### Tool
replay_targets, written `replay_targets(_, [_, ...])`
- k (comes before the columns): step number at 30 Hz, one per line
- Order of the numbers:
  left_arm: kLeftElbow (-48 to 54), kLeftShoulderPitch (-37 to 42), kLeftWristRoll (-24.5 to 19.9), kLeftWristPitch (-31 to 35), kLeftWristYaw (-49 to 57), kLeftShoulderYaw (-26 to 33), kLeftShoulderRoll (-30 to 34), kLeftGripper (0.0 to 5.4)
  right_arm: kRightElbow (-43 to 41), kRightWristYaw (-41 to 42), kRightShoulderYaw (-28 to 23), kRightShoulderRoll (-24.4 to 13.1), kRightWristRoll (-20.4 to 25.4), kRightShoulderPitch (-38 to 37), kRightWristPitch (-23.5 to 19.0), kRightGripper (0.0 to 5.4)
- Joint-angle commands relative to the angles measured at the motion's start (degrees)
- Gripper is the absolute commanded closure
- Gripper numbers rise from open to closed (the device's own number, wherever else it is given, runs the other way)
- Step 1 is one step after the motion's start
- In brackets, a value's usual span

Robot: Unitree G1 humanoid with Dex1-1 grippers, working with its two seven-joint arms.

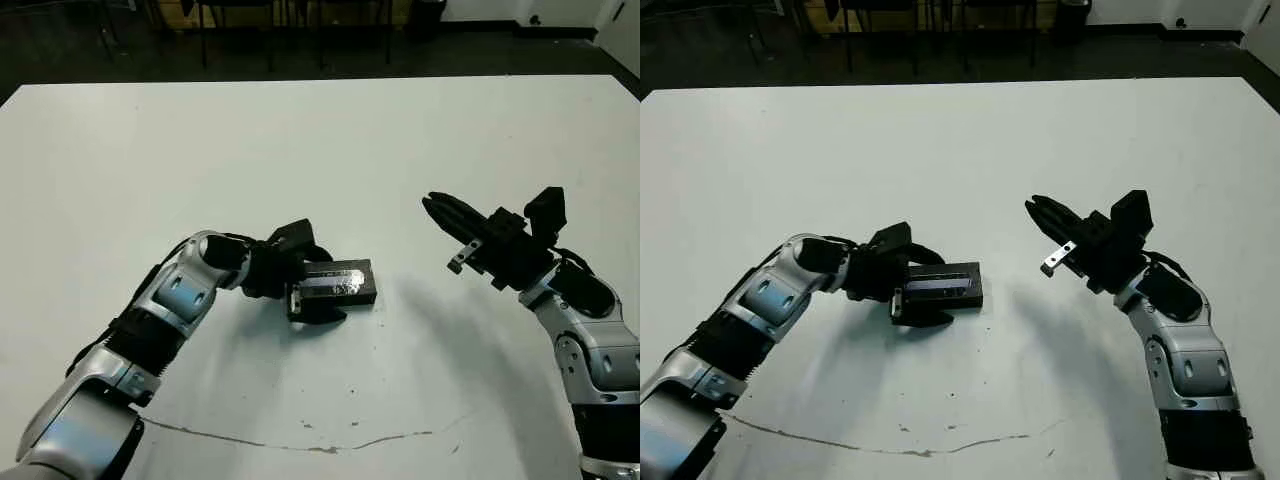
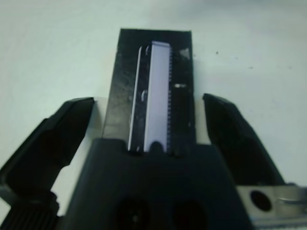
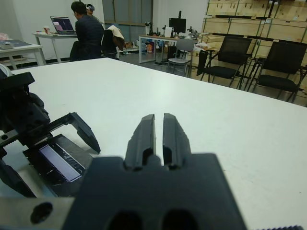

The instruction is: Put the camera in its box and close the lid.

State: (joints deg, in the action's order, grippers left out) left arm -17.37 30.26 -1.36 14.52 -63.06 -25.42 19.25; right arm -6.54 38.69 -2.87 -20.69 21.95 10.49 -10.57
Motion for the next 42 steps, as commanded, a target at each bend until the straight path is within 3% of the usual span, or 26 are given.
replay_targets(1, [-2.6,-5.6,3.0,1.2,0.4,-1.0,5.0,0.03,-0.5,0.5,0.2,-0.2,0.0,-1.0,0.3,5.4])
replay_targets(11, [0.6,-11.0,0.0,-1.1,0.0,3.5,12.5,0.03,-0.9,0.6,0.6,0.0,-0.4,-1.2,0.6,5.4])
replay_targets(16, [1.9,-15.1,-0.1,-7.5,0.5,6.3,17.1,0.03,-1.2,0.2,0.8,0.2,-0.5,-1.5,0.5,5.4])
replay_targets(23, [7.6,-21.0,-8.6,-6.0,1.6,16.6,20.5,0.03,0.2,0.5,1.1,0.7,-0.7,-1.6,2.1,5.4])
replay_targets(27, [17.8,-24.4,-13.7,-1.0,6.4,24.1,20.3,0.03,-0.3,-0.5,1.6,0.5,-2.1,-1.7,2.2,5.4])
replay_targets(31, [32.5,-27.9,-18.1,6.4,19.1,29.9,14.2,0.03,-1.4,-2.8,1.9,1.0,-2.4,-1.9,0.0,5.4])
replay_targets(34, [41.8,-30.1,-19.5,11.2,31.3,30.8,6.7,0.3,-3.0,-5.0,2.6,1.4,-3.3,-2.3,-0.9,5.4])
replay_targets(39, [45.9,-32.9,-18.9,9.1,43.2,29.9,-4.1,1.24,-3.9,-8.0,3.7,2.8,-5.9,-3.8,1.5,5.4])
replay_targets(42, [44.9,-35.2,-17.8,3.9,46.5,30.8,-8.1,1.8,-2.9,-11.4,4.2,4.8,-9.7,-5.6,6.9,5.4])
